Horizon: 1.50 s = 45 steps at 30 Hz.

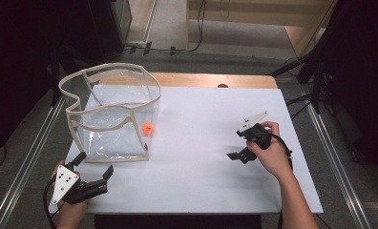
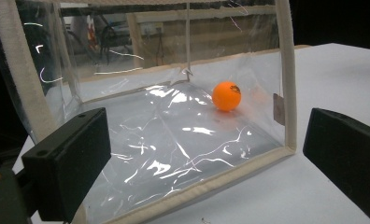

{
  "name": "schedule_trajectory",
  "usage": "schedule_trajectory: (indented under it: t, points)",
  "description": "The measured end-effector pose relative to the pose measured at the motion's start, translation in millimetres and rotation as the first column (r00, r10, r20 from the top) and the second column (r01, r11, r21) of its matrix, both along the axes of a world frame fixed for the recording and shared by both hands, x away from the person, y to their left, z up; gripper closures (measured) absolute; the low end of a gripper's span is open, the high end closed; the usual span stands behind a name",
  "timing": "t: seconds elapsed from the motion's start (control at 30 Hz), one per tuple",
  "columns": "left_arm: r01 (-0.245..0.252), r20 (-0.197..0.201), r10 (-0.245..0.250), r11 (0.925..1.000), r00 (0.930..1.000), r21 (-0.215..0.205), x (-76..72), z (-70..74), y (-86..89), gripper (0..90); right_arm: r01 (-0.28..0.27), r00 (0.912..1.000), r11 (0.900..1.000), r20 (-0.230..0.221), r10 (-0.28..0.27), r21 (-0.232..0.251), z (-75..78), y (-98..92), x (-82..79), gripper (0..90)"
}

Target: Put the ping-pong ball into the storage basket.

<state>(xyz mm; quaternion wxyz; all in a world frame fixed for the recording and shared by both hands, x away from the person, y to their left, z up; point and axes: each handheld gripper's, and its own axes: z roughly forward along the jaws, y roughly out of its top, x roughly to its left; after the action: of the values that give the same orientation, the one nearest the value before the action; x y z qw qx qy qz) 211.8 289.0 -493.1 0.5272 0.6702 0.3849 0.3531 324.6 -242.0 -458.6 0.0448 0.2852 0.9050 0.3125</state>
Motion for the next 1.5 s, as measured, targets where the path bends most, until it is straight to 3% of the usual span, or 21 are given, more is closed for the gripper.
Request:
schedule_trajectory:
  t: [0.47,0.73,1.3,1.5]
  points:
    - [-0.003,-0.001,0.003,1.0000,1.0000,0.002,0.2,-0.2,0.1,1.4,0.062,0.9977,0.994,0.022,-0.064,0.089,-13.0,-29.7,-16.8,0.0]
    - [-0.004,-0.001,0.004,1.0000,1.0000,0.004,0.0,-0.2,-0.1,1.4,0.100,0.9931,0.984,0.047,-0.108,0.146,-20.1,-48.2,-27.0,0.0]
    - [-0.005,-0.001,0.005,1.0000,1.0000,0.006,0.1,-0.4,-0.1,1.4,0.204,0.9686,0.951,0.092,-0.231,0.234,-35.6,-75.3,-47.4,0.0]
    - [-0.006,-0.002,0.006,1.0000,1.0000,0.006,0.1,-0.4,0.0,1.4,0.240,0.9573,0.932,0.093,-0.274,0.272,-41.3,-83.4,-56.4,0.0]
